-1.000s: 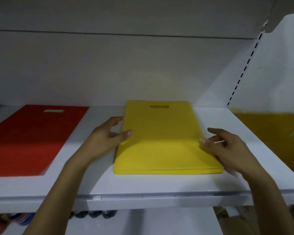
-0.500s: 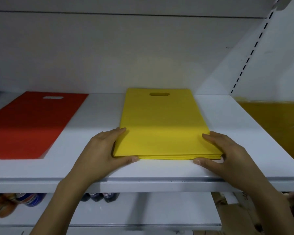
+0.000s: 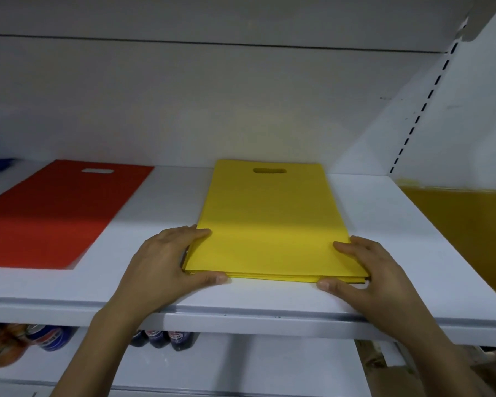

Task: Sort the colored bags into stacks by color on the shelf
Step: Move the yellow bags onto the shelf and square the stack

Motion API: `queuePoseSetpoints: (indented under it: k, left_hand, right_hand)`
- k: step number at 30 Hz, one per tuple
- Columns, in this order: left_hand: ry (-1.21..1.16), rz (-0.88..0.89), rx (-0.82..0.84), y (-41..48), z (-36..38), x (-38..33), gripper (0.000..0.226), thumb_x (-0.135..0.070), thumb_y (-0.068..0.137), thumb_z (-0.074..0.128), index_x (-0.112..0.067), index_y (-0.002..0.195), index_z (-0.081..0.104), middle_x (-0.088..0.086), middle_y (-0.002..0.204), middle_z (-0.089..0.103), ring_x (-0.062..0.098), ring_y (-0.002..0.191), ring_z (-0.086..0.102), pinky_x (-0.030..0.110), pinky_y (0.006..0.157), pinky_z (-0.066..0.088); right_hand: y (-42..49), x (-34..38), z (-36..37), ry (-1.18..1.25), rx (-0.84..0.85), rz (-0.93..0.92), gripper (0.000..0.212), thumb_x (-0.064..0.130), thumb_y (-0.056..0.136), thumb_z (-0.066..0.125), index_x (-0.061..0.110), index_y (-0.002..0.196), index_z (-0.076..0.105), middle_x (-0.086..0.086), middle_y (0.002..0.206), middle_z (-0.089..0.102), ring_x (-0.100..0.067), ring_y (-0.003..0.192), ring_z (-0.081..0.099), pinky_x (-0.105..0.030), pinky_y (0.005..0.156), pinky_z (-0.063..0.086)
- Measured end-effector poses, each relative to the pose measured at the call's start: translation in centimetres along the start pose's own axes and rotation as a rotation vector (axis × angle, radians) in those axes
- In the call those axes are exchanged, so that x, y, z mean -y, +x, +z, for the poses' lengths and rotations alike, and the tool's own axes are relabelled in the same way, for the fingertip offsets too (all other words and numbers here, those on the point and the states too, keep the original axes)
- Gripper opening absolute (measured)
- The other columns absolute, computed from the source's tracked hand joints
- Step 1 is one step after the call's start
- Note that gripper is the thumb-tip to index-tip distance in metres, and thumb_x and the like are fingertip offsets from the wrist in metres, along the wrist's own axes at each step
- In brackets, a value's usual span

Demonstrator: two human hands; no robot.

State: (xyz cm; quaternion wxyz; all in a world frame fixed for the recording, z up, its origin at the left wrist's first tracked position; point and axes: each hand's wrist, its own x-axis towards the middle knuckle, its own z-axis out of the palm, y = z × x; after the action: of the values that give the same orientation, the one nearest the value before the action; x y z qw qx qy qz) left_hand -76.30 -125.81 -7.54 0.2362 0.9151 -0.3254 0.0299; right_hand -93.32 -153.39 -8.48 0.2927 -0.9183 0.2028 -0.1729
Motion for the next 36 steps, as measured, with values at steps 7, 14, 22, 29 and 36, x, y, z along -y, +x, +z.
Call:
queuePoseSetpoints:
  k: [7, 14, 22, 29, 36]
  left_hand:
    - [0.0, 0.008, -0.011, -0.1, 0.0, 0.0, 0.108, -0.099, 0.045, 0.036, -0.039, 0.133, 0.052, -0.007, 0.143, 0.049, 0.011, 0.128, 0.046, 0.028, 0.097, 0.039]
    - [-0.018, 0.043, -0.027, 0.2, -0.4, -0.3, 0.116, -0.098, 0.054, 0.026, -0.033, 0.15, 0.024, -0.011, 0.155, 0.027, 0.011, 0.139, 0.031, 0.027, 0.103, 0.031]
    - [0.061, -0.016, -0.193, -1.7, -2.0, -0.2, 0.09, -0.076, 0.078, 0.034, -0.021, 0.149, 0.029, -0.003, 0.152, 0.035, 0.017, 0.135, 0.035, 0.032, 0.103, 0.036]
    - [0.393, -0.143, -0.287, -5.2, -7.1, 1.3, 0.078, -0.065, 0.087, 0.044, -0.018, 0.149, 0.031, 0.001, 0.15, 0.04, 0.023, 0.131, 0.042, 0.038, 0.1, 0.039]
    - [0.627, -0.442, -0.269, -14.0, -13.4, 5.4, 0.074, -0.055, 0.09, 0.051, -0.024, 0.151, 0.022, 0.0, 0.151, 0.036, 0.022, 0.136, 0.036, 0.04, 0.102, 0.038]
  right_hand:
    - [0.0, -0.1, 0.0, 0.005, -0.031, -0.023, 0.107, 0.101, 0.043, 0.037, 0.032, 0.121, 0.062, 0.018, 0.122, 0.042, -0.011, 0.117, 0.046, -0.032, 0.093, 0.041]
    - [0.4, 0.9, -0.9, 0.007, -0.057, -0.063, 0.101, 0.09, 0.052, 0.047, 0.028, 0.131, 0.054, 0.008, 0.132, 0.049, -0.017, 0.124, 0.046, -0.038, 0.098, 0.041]
    - [2.8, 6.7, -2.8, -0.047, -0.075, -0.296, 0.08, 0.077, 0.072, 0.056, 0.029, 0.135, 0.049, 0.001, 0.137, 0.051, -0.02, 0.127, 0.044, -0.039, 0.102, 0.034]
    - [5.3, 16.4, 1.7, -0.032, 0.092, -0.656, 0.074, 0.051, 0.078, 0.068, 0.025, 0.141, 0.041, -0.003, 0.139, 0.049, -0.025, 0.128, 0.046, -0.045, 0.103, 0.039]
    - [2.4, 28.2, 8.8, -0.059, 0.345, -0.948, 0.083, 0.048, 0.08, 0.068, 0.025, 0.148, 0.025, -0.003, 0.147, 0.037, -0.024, 0.133, 0.039, -0.046, 0.105, 0.038]
